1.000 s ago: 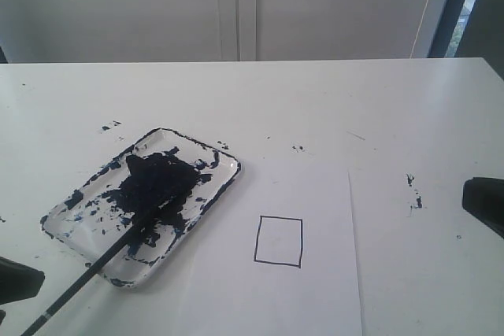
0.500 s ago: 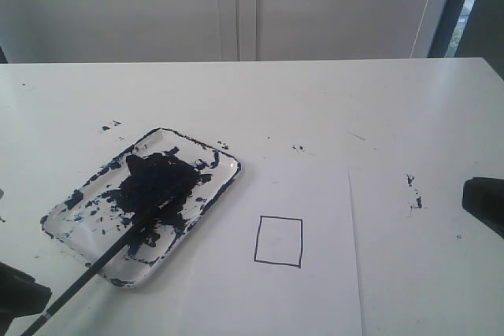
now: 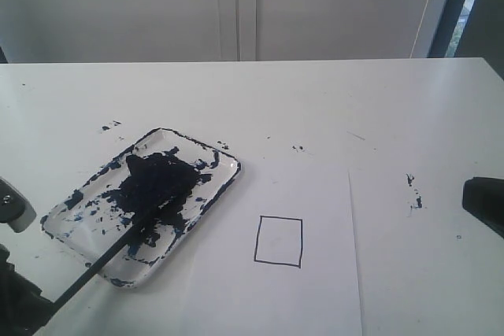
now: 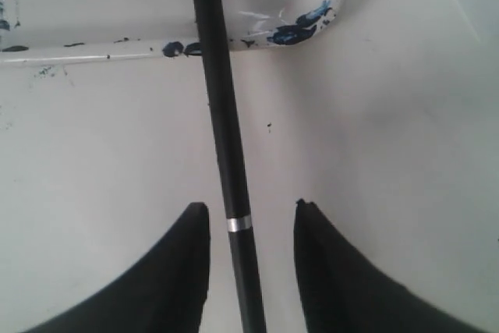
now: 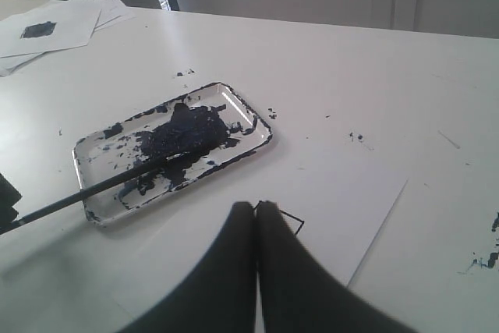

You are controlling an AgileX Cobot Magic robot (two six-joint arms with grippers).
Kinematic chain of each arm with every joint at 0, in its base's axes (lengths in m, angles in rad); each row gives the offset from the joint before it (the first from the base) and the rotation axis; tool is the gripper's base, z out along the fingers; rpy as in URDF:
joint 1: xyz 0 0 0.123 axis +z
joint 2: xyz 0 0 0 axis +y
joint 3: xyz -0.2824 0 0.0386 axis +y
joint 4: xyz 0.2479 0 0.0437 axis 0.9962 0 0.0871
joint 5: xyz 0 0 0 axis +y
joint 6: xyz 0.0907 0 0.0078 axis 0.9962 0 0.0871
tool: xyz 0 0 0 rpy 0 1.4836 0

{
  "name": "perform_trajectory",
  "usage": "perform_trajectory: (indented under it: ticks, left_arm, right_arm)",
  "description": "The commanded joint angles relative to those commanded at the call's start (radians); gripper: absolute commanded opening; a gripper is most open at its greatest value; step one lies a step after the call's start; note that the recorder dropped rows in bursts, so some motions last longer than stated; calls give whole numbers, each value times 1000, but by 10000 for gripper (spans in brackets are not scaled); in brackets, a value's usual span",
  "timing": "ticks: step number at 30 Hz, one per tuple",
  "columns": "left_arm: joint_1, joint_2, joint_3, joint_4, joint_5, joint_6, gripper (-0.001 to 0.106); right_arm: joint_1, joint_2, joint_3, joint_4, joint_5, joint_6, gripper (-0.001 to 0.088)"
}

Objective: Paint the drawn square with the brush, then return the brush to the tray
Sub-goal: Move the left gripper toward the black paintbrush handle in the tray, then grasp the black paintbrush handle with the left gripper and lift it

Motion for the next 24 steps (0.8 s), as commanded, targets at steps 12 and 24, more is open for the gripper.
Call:
perform_trajectory:
  ticks: [12,24]
  left_arm:
    - [-56,92,0,1,-77,0,421]
    - [-56,156,0,1,-106,0,420]
  right_arm:
    - [0,0,0,0,0,0,0]
    - [0,0,0,0,0,0,0]
